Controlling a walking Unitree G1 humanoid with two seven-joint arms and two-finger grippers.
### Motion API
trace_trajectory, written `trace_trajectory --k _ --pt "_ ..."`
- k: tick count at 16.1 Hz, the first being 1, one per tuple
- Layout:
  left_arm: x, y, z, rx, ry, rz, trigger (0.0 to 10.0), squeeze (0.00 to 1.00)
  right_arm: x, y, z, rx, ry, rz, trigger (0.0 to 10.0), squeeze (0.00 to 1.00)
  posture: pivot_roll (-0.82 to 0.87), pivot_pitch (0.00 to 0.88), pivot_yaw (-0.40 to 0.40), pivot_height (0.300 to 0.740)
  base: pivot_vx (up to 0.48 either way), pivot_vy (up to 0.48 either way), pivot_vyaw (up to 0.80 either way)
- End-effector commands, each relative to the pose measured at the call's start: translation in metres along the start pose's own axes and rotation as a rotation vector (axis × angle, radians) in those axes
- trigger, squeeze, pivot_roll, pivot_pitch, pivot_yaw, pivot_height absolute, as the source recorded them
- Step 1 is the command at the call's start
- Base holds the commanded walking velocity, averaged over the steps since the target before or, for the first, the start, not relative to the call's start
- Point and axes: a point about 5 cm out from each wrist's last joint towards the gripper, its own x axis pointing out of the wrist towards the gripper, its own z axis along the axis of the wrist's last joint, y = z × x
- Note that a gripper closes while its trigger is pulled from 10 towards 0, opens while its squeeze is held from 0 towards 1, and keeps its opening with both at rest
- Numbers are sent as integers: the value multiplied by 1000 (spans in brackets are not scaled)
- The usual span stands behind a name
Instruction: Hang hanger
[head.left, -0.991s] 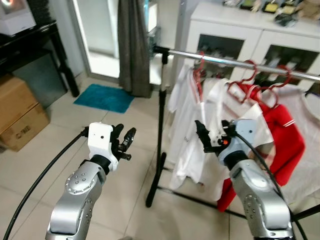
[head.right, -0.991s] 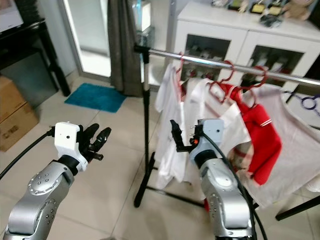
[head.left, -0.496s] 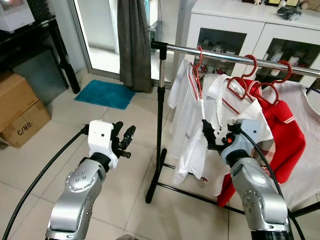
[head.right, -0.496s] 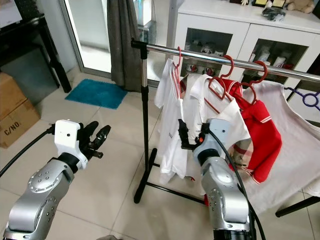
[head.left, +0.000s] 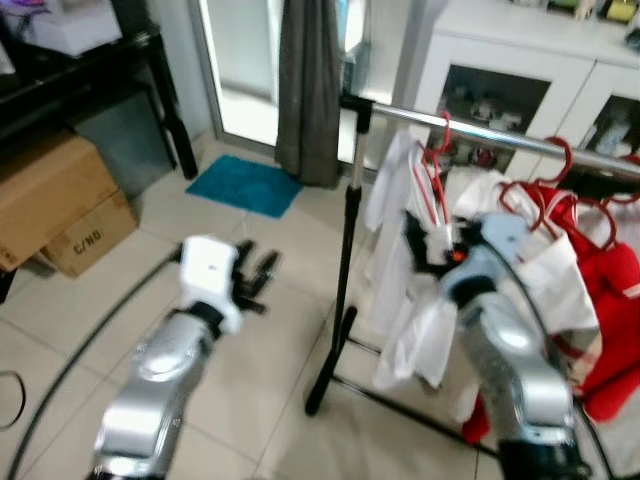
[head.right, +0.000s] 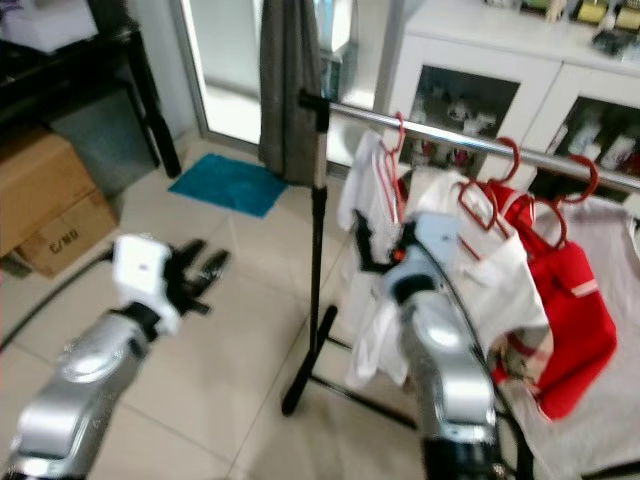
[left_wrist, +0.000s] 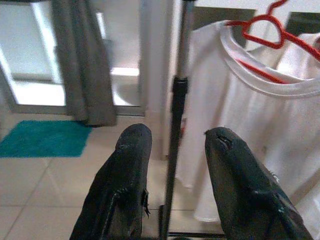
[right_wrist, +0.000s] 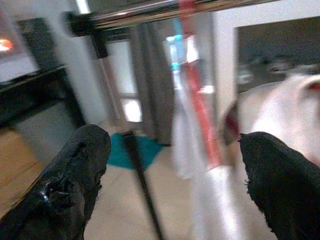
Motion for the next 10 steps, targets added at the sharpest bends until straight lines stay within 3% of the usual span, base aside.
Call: trace_trajectory --k 1,2,5,8,10 --pt "-3 4 1 20 -2 -1 10000 0 -1 1 12 -18 -67 -15 10000 4 10 0 2 740 322 0 0" --pt "-4 3 0 20 1 -8 10000 0 -2 -1 15 -13 -75 -23 10000 0 5 0 5 740 326 0 0" --pt "-3 0 -2 23 8 -38 10000 0 -4 -1 19 -30 -76 31 10000 0 -4 0 3 740 319 0 -756" --pt "-4 -3 -3 28 9 -54 10000 0 -3 6 19 -83 -43 135 10000 0 8 0 -16 740 279 0 0" --pt "-7 -4 -4 33 11 -62 10000 0 -4 9 17 -59 -25 183 10000 0 13 0 -19 740 129 0 0"
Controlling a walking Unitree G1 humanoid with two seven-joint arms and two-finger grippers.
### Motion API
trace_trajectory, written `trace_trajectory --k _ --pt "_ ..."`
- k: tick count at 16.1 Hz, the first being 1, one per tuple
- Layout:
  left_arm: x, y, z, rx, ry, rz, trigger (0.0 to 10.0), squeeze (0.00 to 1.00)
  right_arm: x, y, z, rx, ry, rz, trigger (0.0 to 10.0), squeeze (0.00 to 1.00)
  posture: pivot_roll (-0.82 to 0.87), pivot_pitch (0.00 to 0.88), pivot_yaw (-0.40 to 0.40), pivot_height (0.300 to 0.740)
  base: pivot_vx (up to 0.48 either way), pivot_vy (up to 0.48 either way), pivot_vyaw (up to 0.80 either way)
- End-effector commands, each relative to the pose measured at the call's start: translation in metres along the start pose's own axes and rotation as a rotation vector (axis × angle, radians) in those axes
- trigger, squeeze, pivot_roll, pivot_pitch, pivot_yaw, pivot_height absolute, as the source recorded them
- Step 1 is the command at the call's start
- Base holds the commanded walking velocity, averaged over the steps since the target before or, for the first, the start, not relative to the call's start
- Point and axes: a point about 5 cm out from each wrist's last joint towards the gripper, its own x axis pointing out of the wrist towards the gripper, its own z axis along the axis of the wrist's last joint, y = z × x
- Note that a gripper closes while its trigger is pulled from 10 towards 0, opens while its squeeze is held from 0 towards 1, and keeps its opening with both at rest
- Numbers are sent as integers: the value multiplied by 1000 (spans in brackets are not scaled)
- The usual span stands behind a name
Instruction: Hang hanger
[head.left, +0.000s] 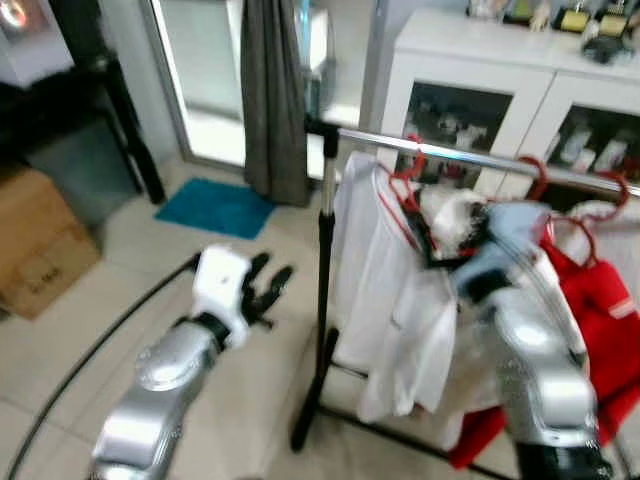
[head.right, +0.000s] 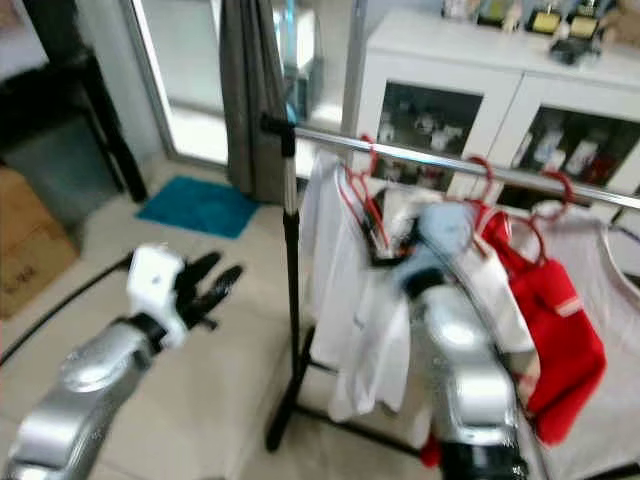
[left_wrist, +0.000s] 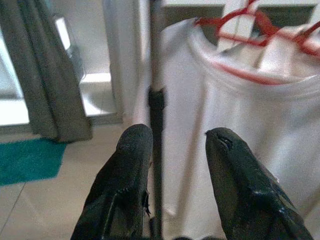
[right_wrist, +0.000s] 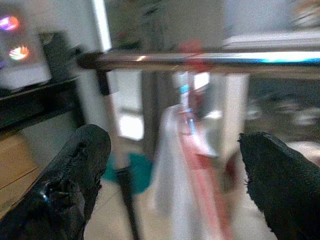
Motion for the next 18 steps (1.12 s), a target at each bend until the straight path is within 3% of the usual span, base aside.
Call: trace_trajectory --k 1,3,4,7,9,11,14,15,16,18 --pt "0 -5 5 3 -29 -30 10000 0 -3 -5 4 9 -2 4 10000 0 21 0 -22 740 0 0 0" --pt "-2 -8 4 23 -16 -60 10000 0 -3 -4 0 16 29 30 10000 0 27 0 -23 740 0 0 0" --pt "-4 -7 3 33 -8 -73 10000 0 -2 -3 0 35 31 49 10000 1000 28 0 -24 740 0 0 0" --pt "-5 -9 2 43 1 -126 10000 0 3 -7 0 -9 70 27 10000 1000 23 0 -30 740 0 0 0" --pt "-7 -18 2 56 29 -271 10000 0 14 -19 13 -79 74 -51 10000 1000 26 0 -41 740 0 0 0" --pt "-6 -25 3 66 37 -363 10000 0 22 -29 19 -63 80 -105 10000 1000 24 0 -41 740 0 0 0" --pt "-2 -33 13 68 15 -482 10000 0 43 -28 21 -12 159 -8 10000 1000 4 0 -28 740 0 0 0" --pt "-2 -37 14 75 24 -536 10000 0 50 -25 19 37 184 62 10000 467 3 0 -24 740 0 0 0" --pt "-2 -40 12 84 40 -569 10000 0 56 -26 16 24 224 89 10000 0 2 0 -20 740 0 0 0" --pt "1 -43 11 89 45 -574 10000 0 66 -37 12 -18 265 38 10000 0 6 0 -15 740 0 0 0"
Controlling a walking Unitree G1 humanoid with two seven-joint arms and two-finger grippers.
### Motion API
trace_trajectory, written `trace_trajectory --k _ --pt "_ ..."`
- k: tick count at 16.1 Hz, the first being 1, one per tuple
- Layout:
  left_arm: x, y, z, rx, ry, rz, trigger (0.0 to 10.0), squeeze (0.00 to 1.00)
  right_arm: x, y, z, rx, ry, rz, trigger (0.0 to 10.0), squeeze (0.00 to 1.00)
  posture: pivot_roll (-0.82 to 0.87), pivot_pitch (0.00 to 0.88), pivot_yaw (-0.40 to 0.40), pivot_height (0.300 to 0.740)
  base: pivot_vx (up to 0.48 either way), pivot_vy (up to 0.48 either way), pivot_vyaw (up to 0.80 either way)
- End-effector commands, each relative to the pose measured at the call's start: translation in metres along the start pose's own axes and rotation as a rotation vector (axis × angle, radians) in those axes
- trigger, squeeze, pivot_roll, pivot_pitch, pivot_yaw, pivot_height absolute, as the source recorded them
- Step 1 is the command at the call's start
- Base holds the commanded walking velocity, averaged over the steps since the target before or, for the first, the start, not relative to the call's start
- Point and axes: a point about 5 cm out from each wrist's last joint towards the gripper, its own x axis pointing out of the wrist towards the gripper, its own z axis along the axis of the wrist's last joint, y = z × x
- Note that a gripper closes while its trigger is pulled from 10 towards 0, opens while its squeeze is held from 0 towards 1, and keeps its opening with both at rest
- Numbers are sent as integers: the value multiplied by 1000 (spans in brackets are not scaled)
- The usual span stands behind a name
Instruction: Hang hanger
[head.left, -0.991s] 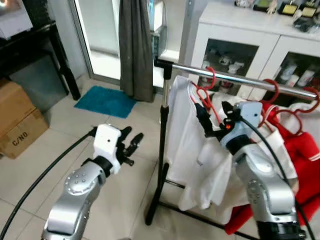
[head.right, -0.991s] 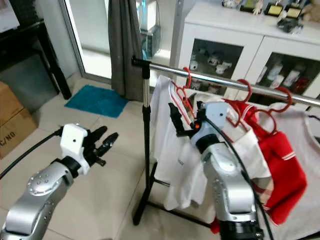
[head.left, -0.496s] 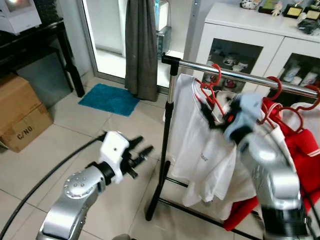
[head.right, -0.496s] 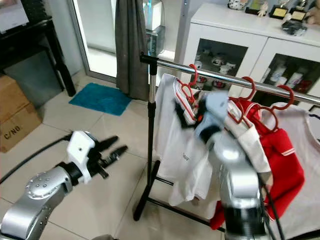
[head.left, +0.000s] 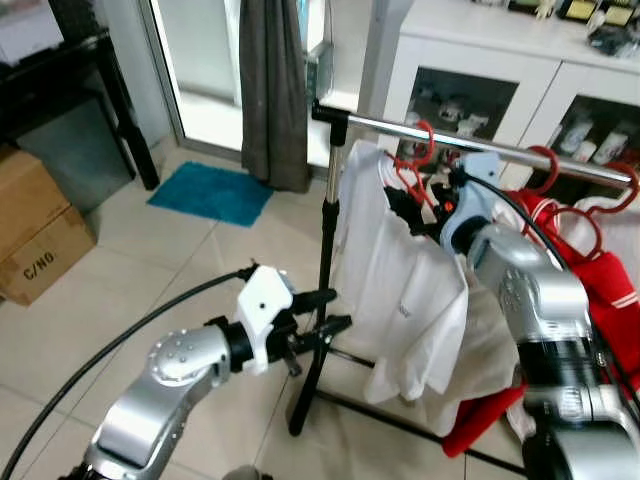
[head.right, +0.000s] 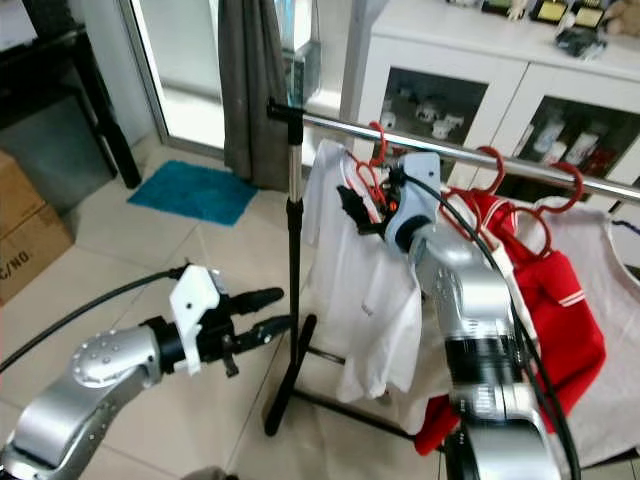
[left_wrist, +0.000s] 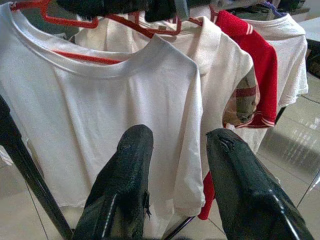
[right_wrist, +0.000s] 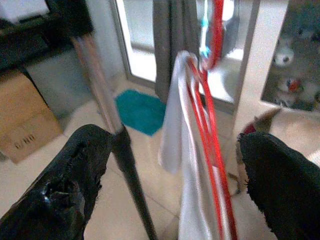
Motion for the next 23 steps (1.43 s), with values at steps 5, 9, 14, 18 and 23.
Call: trace_trajectory --k 5,9,14,18,23 --pt "1 4 0 24 33 -4 10000 0 10 -21 13 4 -7 -86 4549 0 16 0 -28 740 0 0 0" --pt "3 9 2 31 24 18 10000 0 24 -23 19 -43 19 -42 0 0 14 0 -39 740 0 0 0" --pt "6 8 3 36 15 24 10000 0 32 -31 10 -44 81 -106 0 0 17 0 -47 740 0 0 0" --pt "5 9 3 39 17 27 10000 0 34 -34 9 -35 86 -132 0 0 18 0 -47 740 0 0 0" --pt "5 11 3 43 17 33 10000 0 36 -33 12 -43 71 -111 0 0 23 0 -46 740 0 0 0"
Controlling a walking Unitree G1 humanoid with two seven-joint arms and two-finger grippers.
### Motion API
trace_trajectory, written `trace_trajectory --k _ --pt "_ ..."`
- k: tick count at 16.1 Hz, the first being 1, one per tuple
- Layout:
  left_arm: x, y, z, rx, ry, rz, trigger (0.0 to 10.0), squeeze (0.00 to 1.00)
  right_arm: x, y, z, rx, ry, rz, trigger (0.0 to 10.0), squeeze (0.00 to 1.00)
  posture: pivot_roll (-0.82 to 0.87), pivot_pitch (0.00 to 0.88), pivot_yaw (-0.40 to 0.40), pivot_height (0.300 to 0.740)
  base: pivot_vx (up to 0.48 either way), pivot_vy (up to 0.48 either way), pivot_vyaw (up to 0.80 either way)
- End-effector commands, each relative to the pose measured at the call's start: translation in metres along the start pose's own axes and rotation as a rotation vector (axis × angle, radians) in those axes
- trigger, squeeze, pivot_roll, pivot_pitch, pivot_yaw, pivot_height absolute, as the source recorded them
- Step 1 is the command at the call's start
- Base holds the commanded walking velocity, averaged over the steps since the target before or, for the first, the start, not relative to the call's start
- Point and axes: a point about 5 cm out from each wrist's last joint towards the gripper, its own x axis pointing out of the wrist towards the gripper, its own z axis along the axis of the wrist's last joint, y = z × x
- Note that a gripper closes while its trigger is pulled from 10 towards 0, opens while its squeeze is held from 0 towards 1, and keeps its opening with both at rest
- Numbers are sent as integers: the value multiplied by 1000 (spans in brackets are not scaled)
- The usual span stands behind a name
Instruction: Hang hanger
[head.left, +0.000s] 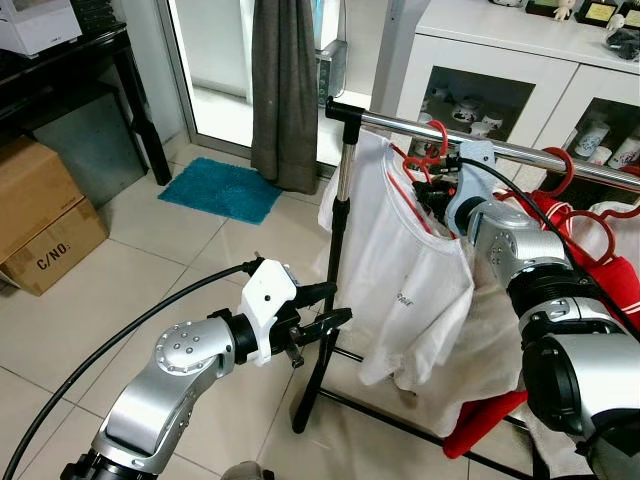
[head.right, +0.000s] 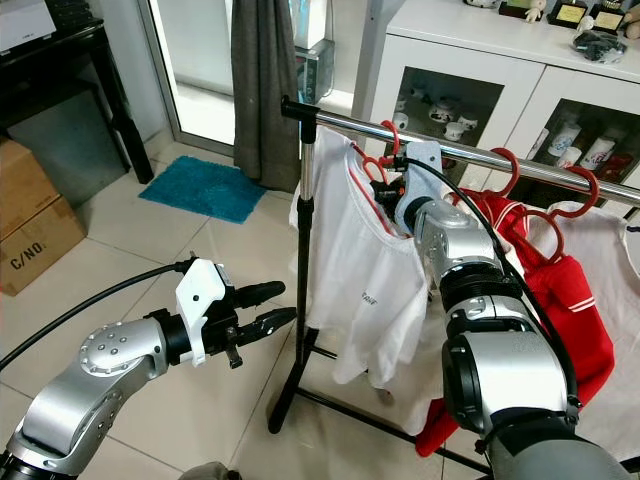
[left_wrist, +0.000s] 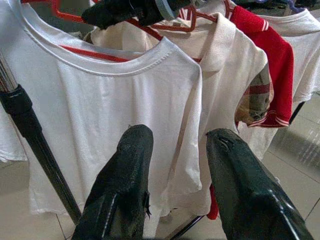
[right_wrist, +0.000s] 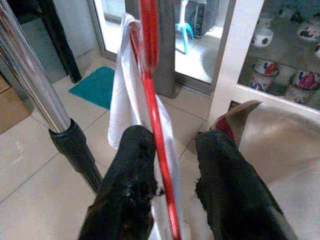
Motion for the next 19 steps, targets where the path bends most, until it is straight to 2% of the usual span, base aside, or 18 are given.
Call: trace_trajectory --k 1,9,12,16,19 --pt "1 3 2 23 2 7 10000 0 0 -2 12 -10 -32 1 0 0 23 0 -46 740 0 0 0" --pt "1 5 1 26 7 16 10000 0 0 1 12 -33 -33 41 0 0 17 0 -42 740 0 0 0" --pt "2 12 1 29 6 85 10000 0 0 1 13 -27 -50 51 0 0 16 0 -42 740 0 0 0" --pt "1 22 4 38 4 170 10000 0 -5 -1 25 -48 -161 26 0 0 19 0 -37 740 0 0 0" --pt "-3 31 8 29 -14 239 10000 0 -18 2 37 -31 -260 59 0 0 27 0 -35 740 0 0 0"
